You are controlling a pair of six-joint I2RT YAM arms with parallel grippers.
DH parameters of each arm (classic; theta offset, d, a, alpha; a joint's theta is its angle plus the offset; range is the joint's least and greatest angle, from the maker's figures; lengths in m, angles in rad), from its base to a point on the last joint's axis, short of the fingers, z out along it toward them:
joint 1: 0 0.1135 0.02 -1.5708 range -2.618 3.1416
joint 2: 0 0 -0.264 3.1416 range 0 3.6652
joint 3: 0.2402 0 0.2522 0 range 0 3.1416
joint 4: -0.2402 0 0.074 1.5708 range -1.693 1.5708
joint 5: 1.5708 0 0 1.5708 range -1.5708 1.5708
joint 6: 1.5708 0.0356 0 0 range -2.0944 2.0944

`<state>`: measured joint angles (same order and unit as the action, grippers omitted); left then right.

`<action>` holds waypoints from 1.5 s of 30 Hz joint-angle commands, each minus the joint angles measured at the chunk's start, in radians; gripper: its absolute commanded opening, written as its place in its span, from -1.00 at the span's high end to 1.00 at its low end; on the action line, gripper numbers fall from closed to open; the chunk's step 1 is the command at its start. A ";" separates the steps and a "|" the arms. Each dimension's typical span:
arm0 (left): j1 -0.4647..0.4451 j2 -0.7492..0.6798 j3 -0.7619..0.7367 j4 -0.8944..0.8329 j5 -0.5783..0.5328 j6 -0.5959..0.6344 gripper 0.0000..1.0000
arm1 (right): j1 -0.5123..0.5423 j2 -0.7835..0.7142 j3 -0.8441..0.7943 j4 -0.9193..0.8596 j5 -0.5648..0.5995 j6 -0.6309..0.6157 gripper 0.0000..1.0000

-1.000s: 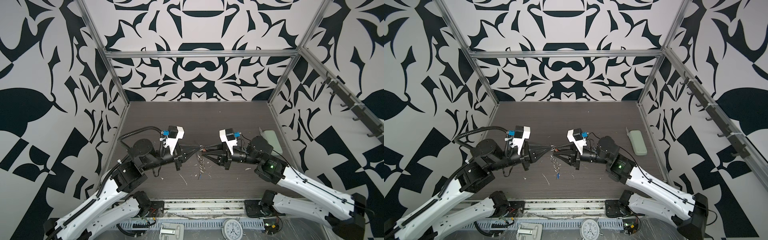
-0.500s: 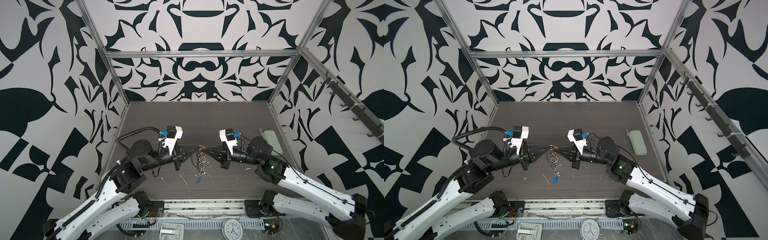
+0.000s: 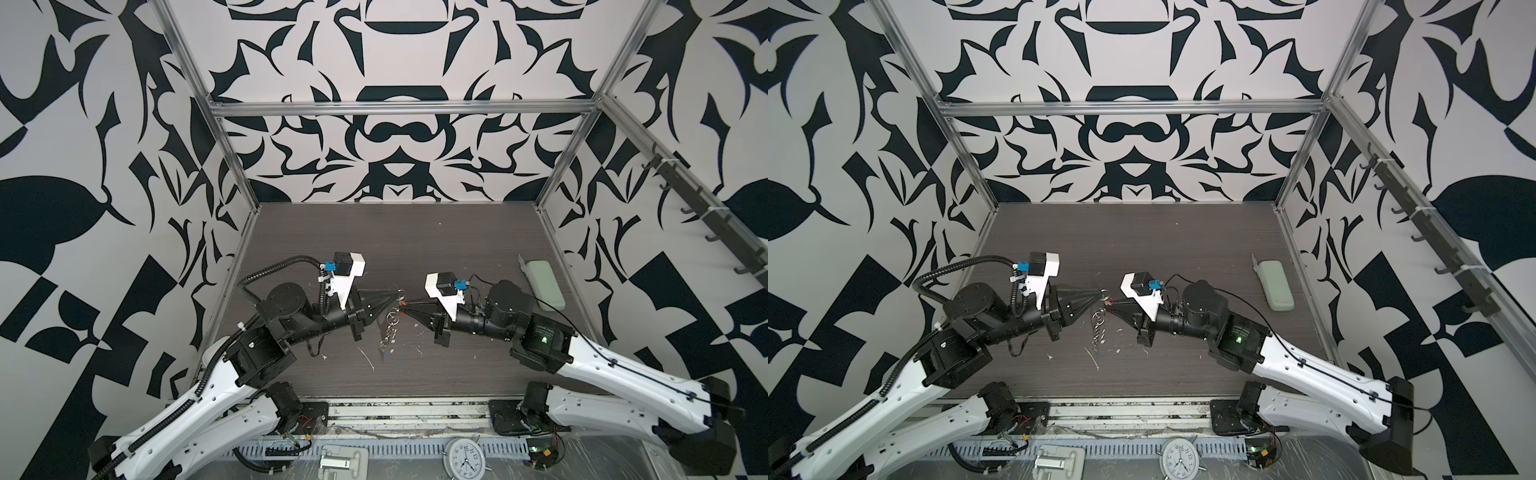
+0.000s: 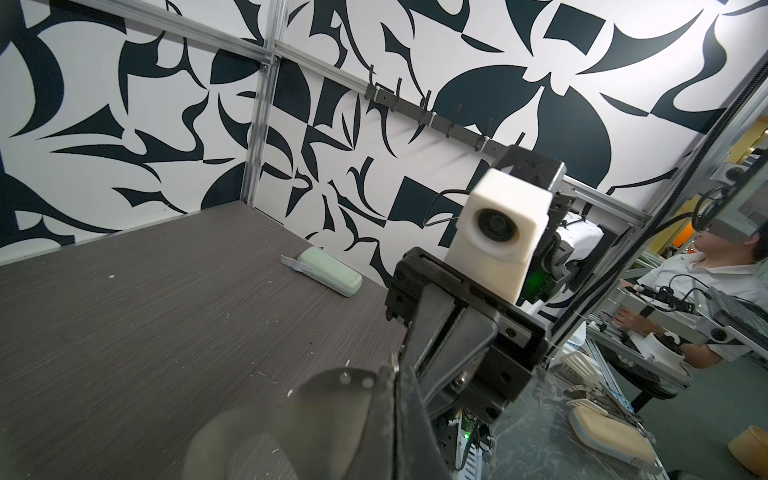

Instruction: Remove the keys from the keyring

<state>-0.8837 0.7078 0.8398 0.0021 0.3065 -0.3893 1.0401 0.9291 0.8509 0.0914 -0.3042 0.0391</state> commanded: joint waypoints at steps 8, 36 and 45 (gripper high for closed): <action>0.003 -0.013 0.007 0.074 -0.001 0.022 1.00 | 0.024 -0.003 0.005 -0.055 -0.022 -0.041 1.00; 0.003 -0.028 -0.022 0.010 0.005 0.072 1.00 | 0.025 -0.150 -0.024 -0.011 0.174 -0.054 0.03; 0.003 -0.016 -0.007 -0.005 0.091 0.076 1.00 | -0.016 -0.145 -0.017 0.086 -0.050 0.012 -0.01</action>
<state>-0.8833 0.6960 0.8246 -0.0235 0.3470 -0.3210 1.0466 0.7856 0.8097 0.0826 -0.2615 0.0132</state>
